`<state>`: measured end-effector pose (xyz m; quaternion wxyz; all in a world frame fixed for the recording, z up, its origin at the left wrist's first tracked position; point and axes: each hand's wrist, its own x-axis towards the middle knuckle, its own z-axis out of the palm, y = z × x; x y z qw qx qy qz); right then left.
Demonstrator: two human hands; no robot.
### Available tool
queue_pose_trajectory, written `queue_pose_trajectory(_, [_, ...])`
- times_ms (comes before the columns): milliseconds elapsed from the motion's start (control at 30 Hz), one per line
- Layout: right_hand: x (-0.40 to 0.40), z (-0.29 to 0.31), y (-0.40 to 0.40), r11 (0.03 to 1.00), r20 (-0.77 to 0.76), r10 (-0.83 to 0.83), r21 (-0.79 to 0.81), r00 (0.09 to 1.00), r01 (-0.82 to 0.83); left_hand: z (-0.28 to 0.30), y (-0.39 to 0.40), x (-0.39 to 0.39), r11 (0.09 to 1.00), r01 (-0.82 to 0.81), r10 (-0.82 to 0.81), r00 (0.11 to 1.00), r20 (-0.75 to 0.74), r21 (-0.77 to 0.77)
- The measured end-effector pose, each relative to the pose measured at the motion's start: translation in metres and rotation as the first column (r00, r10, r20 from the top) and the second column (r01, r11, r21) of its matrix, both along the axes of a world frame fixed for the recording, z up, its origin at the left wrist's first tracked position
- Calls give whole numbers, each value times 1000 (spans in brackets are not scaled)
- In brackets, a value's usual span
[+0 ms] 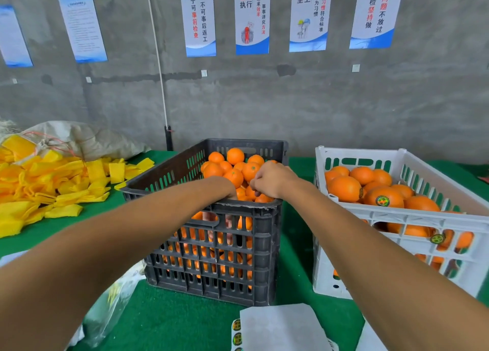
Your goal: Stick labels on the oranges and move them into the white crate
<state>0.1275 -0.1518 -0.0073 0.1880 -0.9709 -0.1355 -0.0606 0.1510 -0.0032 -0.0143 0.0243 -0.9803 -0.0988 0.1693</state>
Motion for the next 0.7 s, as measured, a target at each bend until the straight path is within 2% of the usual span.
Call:
queue_pose_trajectory(33, [0, -1, 0, 999, 28, -24, 25, 999, 23, -1, -2, 3, 997, 44, -42, 998, -37, 64])
queue_pose_trajectory(67, [-1, 0, 1, 998, 63, -50, 36, 997, 48, -1, -6, -1, 997, 47, -47, 999, -8, 60])
queue_pose_trajectory(100, [-5, 1, 1, 997, 101, -74, 31, 992, 71, 0, -10, -3, 990, 124, -127, 991, 36, 64])
queue_pose_trajectory(167, [-14, 1, 2, 995, 166, -95, 36, 982, 91, 2, -15, -7, 948, 319, -314, 934, 169, -6])
queue_pose_trajectory(233, [-26, 1, 0, 993, 209, -65, 113, 976, 42, 11, -19, -16, 907, 403, -319, 847, 424, -122])
queue_pose_trajectory(300, [-43, -2, -2, 958, 276, -13, 279, 961, -67, 21, -20, -31, 857, 488, -258, 684, 683, -164])
queue_pose_trajectory(333, [-53, -4, -3, 922, 335, -6, 366, 942, -125, 23, -22, -41, 827, 536, -233, 603, 762, -171])
queue_pose_trajectory(433, [-93, -14, -10, 776, 535, -84, 565, 841, -282, 22, -28, -83, 707, 689, -129, 351, 927, -162])
queue_pose_trajectory(500, [-120, -25, -18, 670, 587, -130, 646, 799, -366, 15, -31, -117, 634, 756, -49, 246, 968, -160])
queue_pose_trajectory(567, [-144, -43, -26, 591, 563, -119, 702, 818, -398, -1, -32, -146, 556, 811, -11, 229, 973, -185])
queue_pose_trajectory(633, [-164, -69, -33, 554, 524, -87, 732, 847, -396, -28, -30, -166, 447, 846, 14, 320, 947, -292])
queue_pose_trajectory(700, [-179, -98, -39, 583, 526, -66, 710, 848, -395, -62, -26, -178, 377, 848, 12, 397, 918, -372])
